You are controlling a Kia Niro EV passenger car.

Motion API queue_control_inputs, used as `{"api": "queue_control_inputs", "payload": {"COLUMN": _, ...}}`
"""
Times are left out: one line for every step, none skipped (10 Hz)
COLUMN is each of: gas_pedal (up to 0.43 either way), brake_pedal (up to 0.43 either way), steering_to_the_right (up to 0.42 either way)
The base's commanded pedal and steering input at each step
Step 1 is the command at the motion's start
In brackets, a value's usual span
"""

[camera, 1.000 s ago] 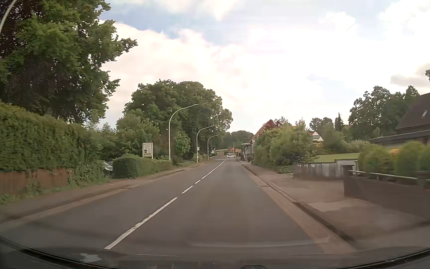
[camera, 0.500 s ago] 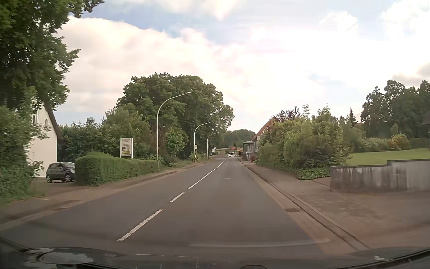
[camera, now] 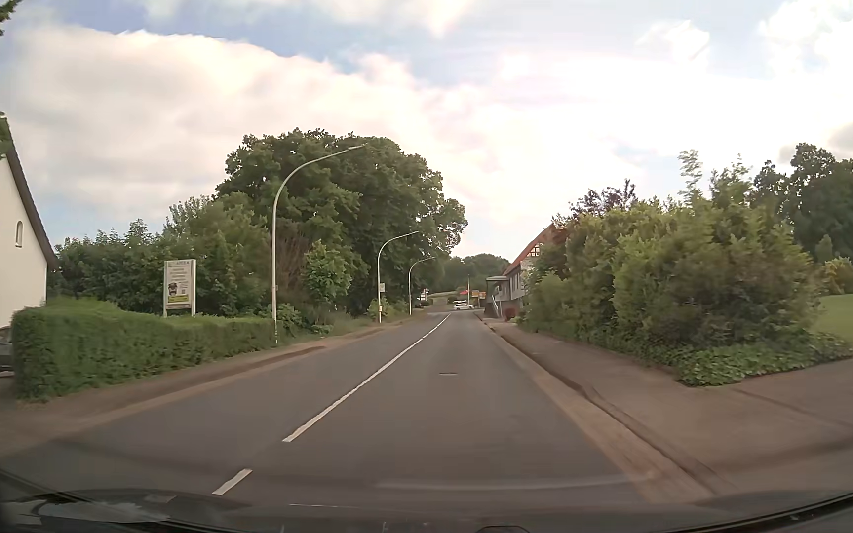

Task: Follow the waypoints while adhering to traffic rules and regulations

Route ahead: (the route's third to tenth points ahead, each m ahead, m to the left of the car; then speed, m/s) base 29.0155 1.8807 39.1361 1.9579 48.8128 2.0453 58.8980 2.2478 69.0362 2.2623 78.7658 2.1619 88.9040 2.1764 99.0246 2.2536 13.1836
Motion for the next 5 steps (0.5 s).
{"api": "queue_control_inputs", "payload": {"gas_pedal": 0.157, "brake_pedal": 0.000, "steering_to_the_right": -0.004}}
{"api": "queue_control_inputs", "payload": {"gas_pedal": 0.157, "brake_pedal": 0.000, "steering_to_the_right": -0.003}}
{"api": "queue_control_inputs", "payload": {"gas_pedal": 0.157, "brake_pedal": 0.000, "steering_to_the_right": -0.003}}
{"api": "queue_control_inputs", "payload": {"gas_pedal": 0.169, "brake_pedal": 0.000, "steering_to_the_right": -0.002}}
{"api": "queue_control_inputs", "payload": {"gas_pedal": 0.189, "brake_pedal": 0.000, "steering_to_the_right": -0.001}}
